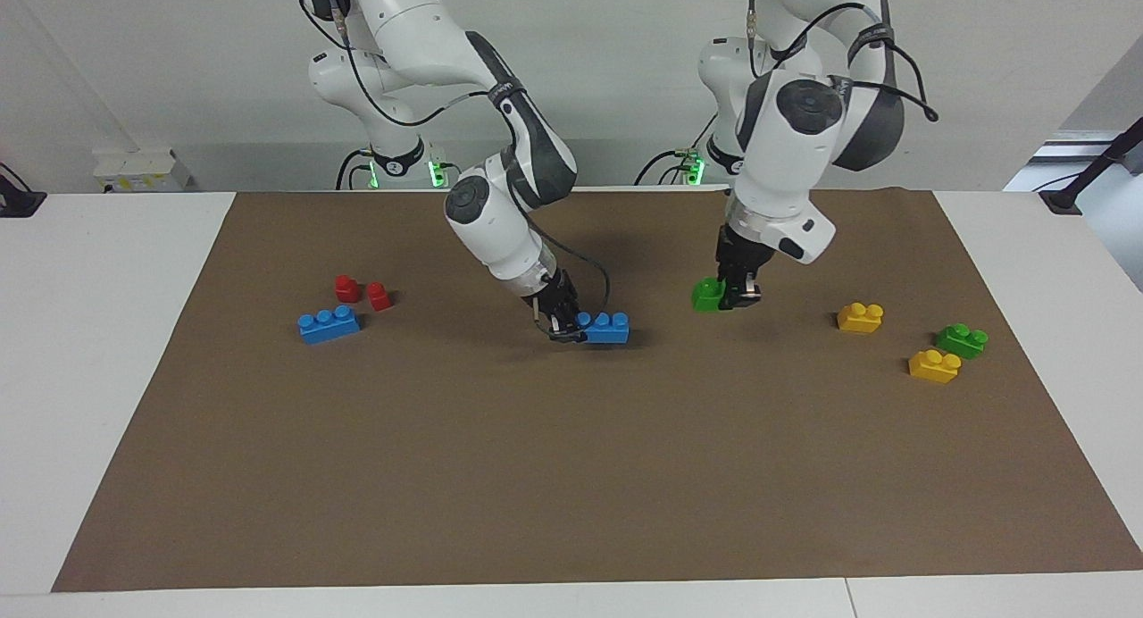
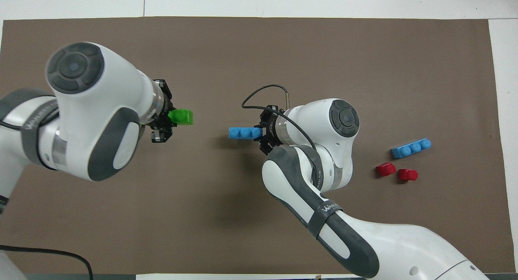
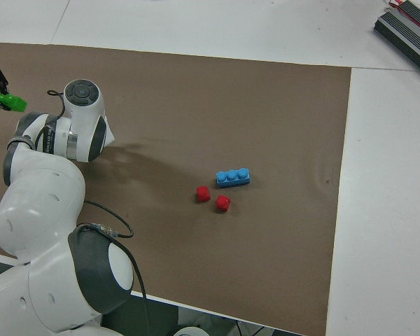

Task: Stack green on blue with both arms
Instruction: 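Lift the green brick with the left gripper while the right gripper carries blue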

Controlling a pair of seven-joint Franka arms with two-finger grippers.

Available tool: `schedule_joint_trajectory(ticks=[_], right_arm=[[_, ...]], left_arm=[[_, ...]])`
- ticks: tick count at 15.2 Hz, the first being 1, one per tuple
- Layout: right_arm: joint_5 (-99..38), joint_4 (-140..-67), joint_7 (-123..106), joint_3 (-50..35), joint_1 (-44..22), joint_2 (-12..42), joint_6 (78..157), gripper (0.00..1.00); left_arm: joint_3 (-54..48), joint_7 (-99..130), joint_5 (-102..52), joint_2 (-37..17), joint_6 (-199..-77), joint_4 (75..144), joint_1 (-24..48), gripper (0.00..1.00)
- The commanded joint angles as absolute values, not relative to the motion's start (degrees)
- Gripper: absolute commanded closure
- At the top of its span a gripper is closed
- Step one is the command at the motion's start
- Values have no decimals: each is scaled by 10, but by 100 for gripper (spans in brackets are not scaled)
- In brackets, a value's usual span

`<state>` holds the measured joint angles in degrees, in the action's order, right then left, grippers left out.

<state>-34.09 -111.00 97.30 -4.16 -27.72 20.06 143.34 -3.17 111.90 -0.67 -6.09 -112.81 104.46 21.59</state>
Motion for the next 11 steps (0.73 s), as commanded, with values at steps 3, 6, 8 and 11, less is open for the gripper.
schedule_joint_trajectory(ticks=[3,6,8,11], right_arm=[[-391,-1146,915,-42,-280,197,1481,100],[-393,-1152,898,-42,-284,205,1491,100],[-400,-1152,897,-42,-286,213,1499,100],[-412,-1152,896,-42,-294,221,1516,100]], left_arm=[[-21,1217,4,-26,-1204,1126,289,100],[-20,1247,7,-37,-1219,1130,316,100],[-20,1267,15,-45,-1234,1133,327,100],[-20,1311,42,-71,-1270,1134,347,100]])
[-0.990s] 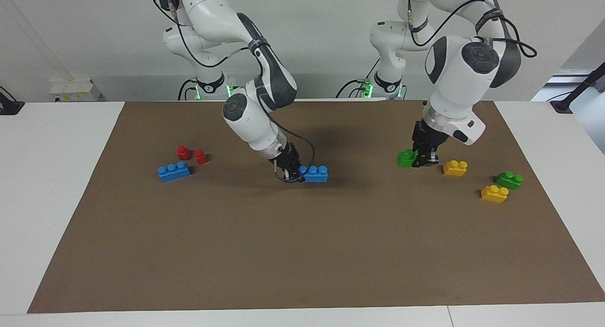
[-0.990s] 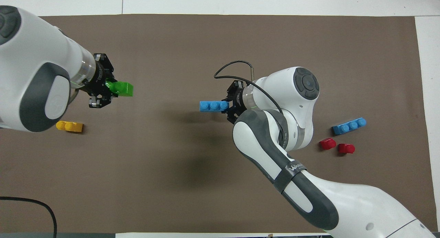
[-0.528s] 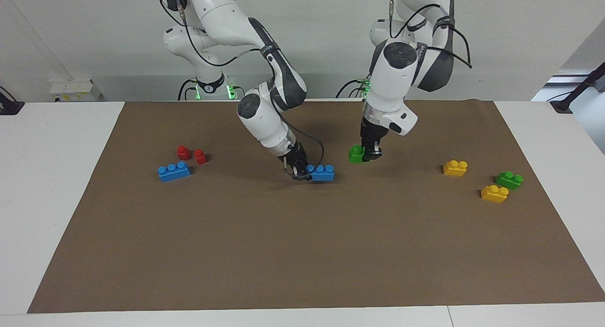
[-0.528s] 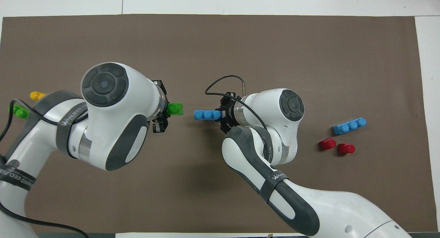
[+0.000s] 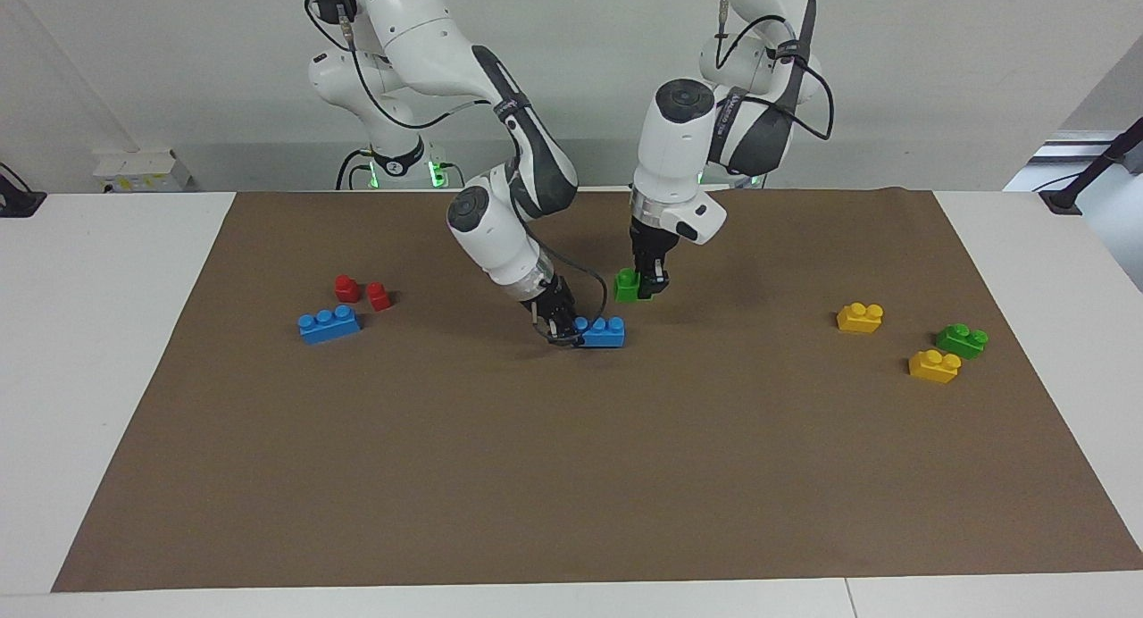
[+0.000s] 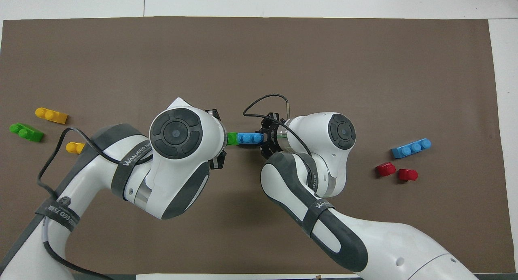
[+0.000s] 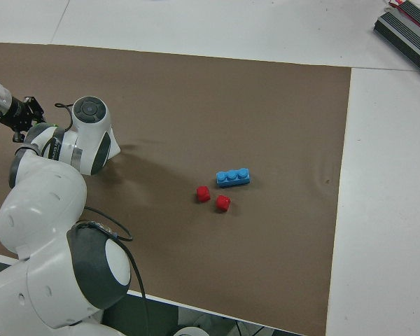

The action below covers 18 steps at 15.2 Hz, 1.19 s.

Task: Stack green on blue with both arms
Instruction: 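Press the green brick onto the blue brick between both grippers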

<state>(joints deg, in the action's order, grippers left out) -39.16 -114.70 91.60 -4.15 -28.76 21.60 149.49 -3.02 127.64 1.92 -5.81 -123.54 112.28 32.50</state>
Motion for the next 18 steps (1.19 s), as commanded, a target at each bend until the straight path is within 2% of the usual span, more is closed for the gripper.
schedule_joint_trajectory(ticks=[1,9,18], right_arm=[[-412,-1152,896,-42,-294,224,1516,100],[-412,-1156,889,-42,-294,224,1520,100],[-412,-1156,889,-42,-294,224,1520,100]], left_arm=[[-20,1318,44,-74,-1277,1136,347,100],[-20,1333,69,-121,-1313,1130,355,100],[-20,1341,69,-147,-1331,1134,367,100]])
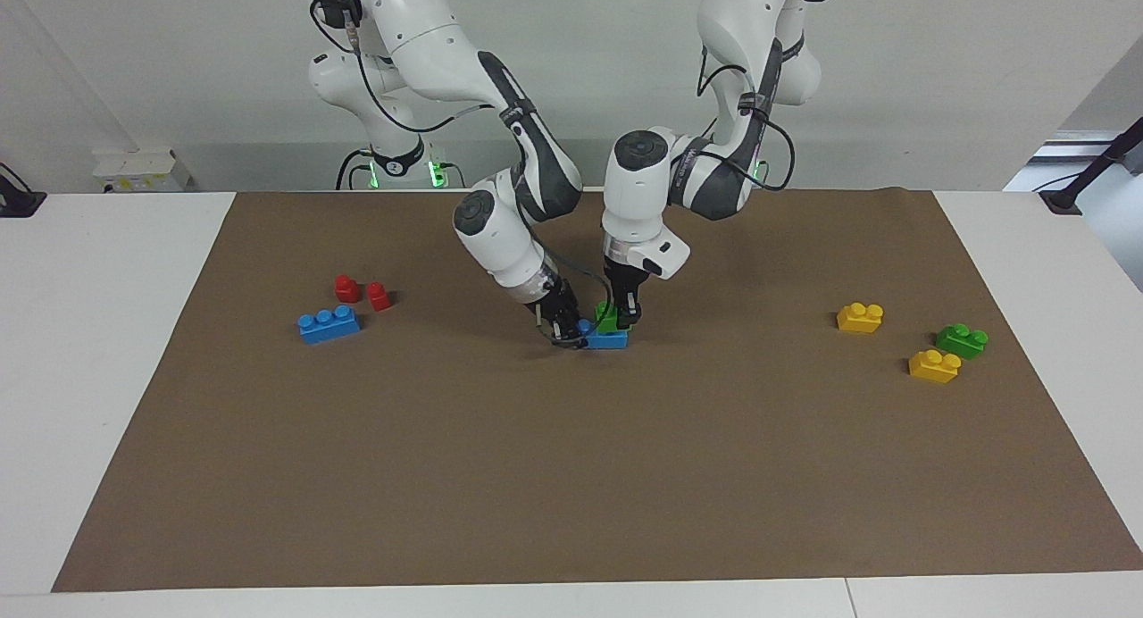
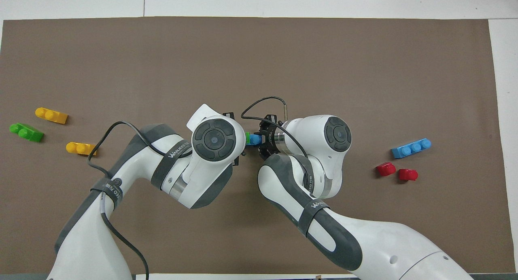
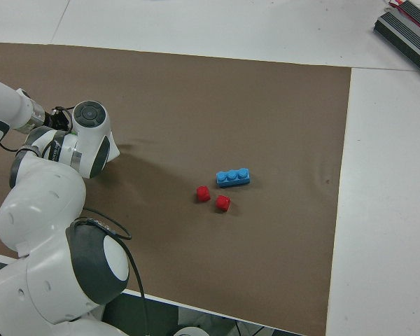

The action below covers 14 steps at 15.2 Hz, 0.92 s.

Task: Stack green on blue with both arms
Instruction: 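Press the green brick onto the blue brick between both grippers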

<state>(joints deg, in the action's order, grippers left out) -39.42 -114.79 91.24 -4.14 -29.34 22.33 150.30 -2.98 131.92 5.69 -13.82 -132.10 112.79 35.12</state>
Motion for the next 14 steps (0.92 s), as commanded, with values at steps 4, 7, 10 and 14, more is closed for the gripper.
schedule_joint_trajectory(ticks=[4,7,10,14], right_arm=[[-412,-1157,889,-42,-294,224,1519,100],[-412,-1158,889,-41,-294,224,1519,100],[-412,-1159,888,-41,-294,224,1519,100],[-413,-1155,891,-42,-284,224,1511,23]], left_arm=[[-20,1347,75,-150,-1331,1134,367,100],[-20,1347,93,-150,-1330,1134,367,100],[-20,1345,103,-149,-1321,1129,366,0],[-18,1331,106,-135,-1307,1128,358,0]])
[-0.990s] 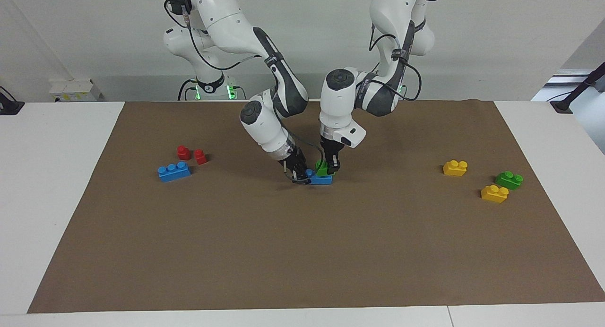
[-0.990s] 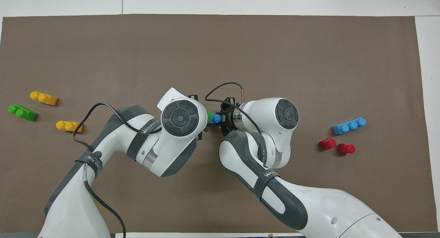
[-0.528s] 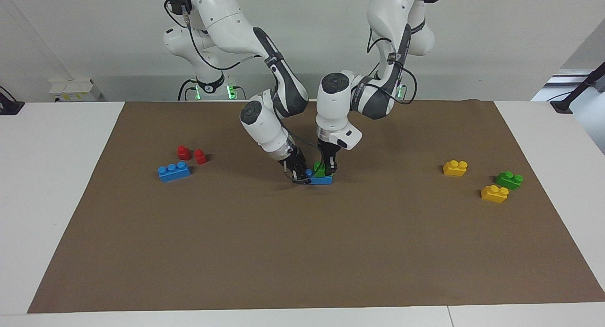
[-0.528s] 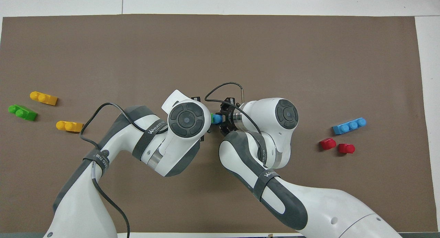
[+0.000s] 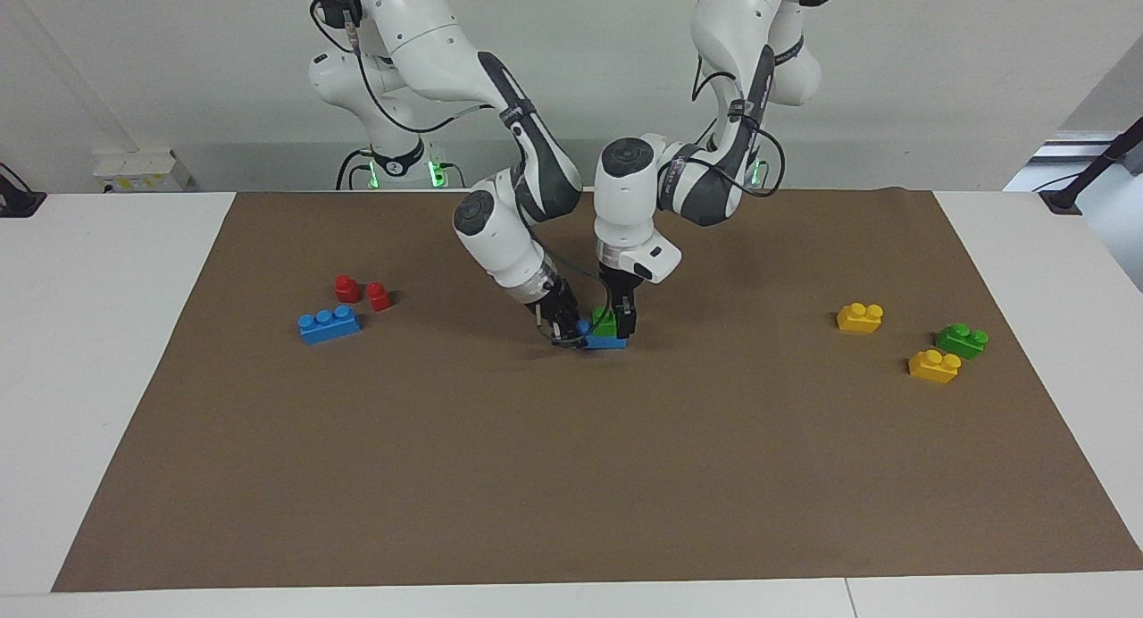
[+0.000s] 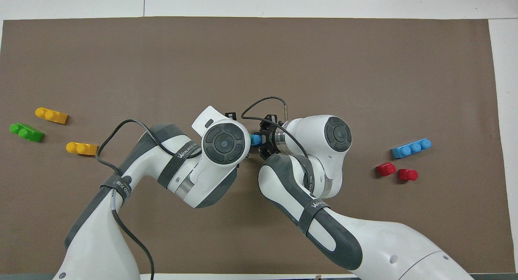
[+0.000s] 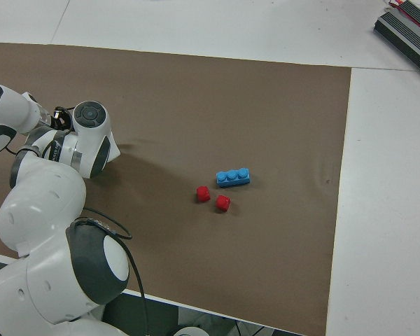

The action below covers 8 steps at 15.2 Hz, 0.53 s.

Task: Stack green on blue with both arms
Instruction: 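Press the green brick onto the blue brick between both grippers, then open both grippers and lift them away from the joined bricks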

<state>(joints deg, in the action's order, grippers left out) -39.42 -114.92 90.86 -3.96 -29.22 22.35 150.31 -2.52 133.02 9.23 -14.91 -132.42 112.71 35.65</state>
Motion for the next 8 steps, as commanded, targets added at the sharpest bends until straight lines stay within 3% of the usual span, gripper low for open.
schedule_joint_trajectory(ticks=[1,8], right_arm=[[-418,-1152,891,-41,-281,224,1506,19],[-419,-1133,886,-40,-203,219,1431,8]], left_arm=[[-17,1316,106,-126,-1300,1127,351,0],[-18,1107,105,-85,-1218,1089,275,0]])
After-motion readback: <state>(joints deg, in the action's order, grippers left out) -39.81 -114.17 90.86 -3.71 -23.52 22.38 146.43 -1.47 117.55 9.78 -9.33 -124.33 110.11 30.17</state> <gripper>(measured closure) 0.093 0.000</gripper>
